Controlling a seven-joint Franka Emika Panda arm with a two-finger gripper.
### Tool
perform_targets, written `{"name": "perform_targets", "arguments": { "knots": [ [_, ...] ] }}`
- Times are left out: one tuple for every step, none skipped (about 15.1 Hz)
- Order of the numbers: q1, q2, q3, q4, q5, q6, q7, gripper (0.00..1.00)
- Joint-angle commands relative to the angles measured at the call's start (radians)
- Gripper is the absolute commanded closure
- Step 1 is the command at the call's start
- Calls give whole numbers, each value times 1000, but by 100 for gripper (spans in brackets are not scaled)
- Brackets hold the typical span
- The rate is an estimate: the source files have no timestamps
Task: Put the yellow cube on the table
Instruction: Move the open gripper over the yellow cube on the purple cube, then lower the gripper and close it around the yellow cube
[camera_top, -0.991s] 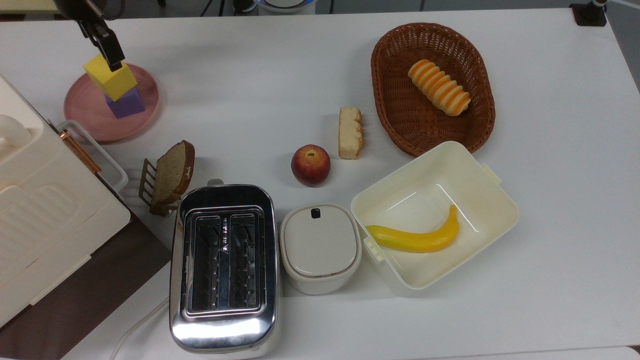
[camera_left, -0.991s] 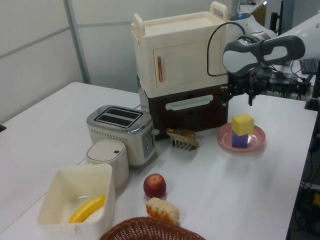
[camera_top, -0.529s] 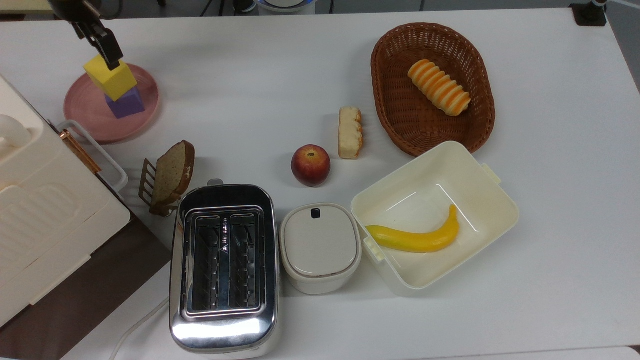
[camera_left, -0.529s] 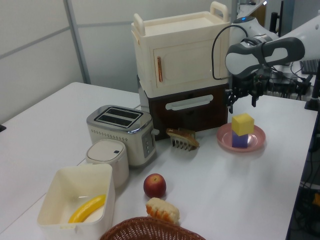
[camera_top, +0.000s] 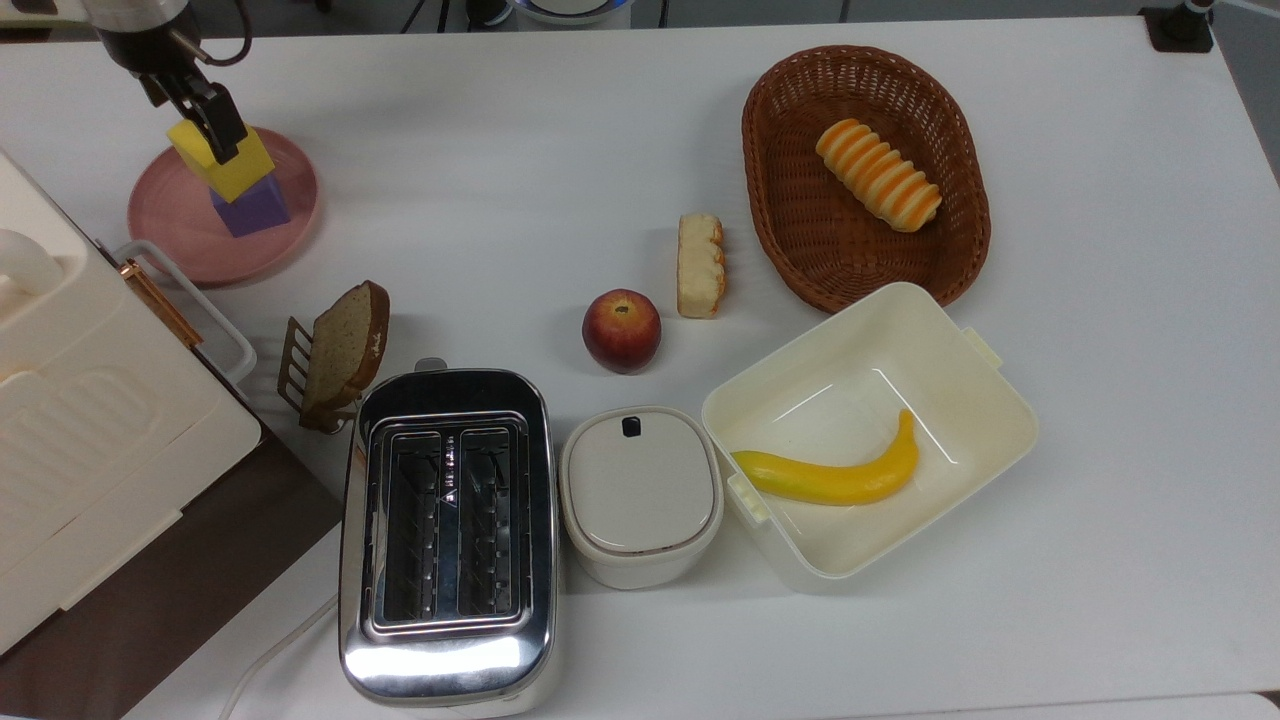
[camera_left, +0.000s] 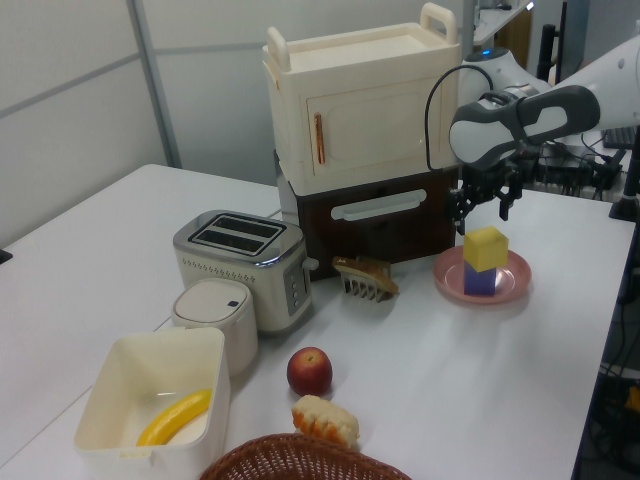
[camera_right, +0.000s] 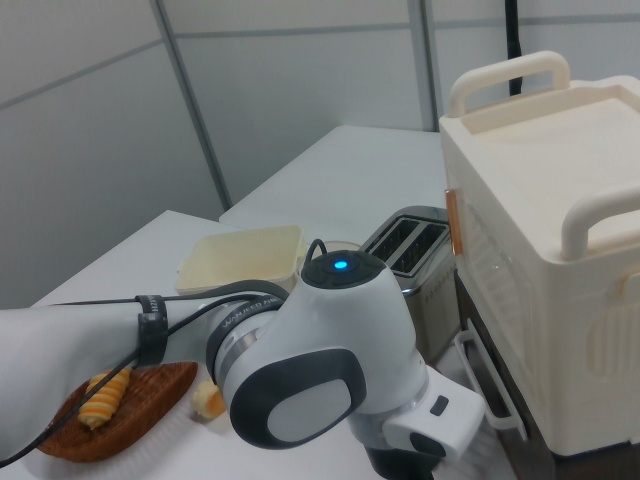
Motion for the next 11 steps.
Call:
{"name": "perform_targets", "arguments": {
  "knots": [
    [7, 4, -5, -24, -7, 34, -28, 0],
    [7, 4, -5, -25, -7, 34, -37, 0],
    [7, 4, -4, -25, -7, 34, -40, 0],
    [5, 4, -5, -25, -7, 34, -40, 0],
    [5, 4, -5, -25, -7, 34, -40, 0],
    [5, 5, -5, -30, -7, 34, -40, 0],
    [5, 4, -5, -40, -9, 36, -42, 0],
    [5, 4, -5, -42, -9, 36, -42, 0],
    [5, 5, -5, -44, -9, 36, -48, 0],
    [5, 5, -5, -44, -9, 36, -49, 0],
    [5, 8, -5, -44, -9, 36, -51, 0]
  ]
}}
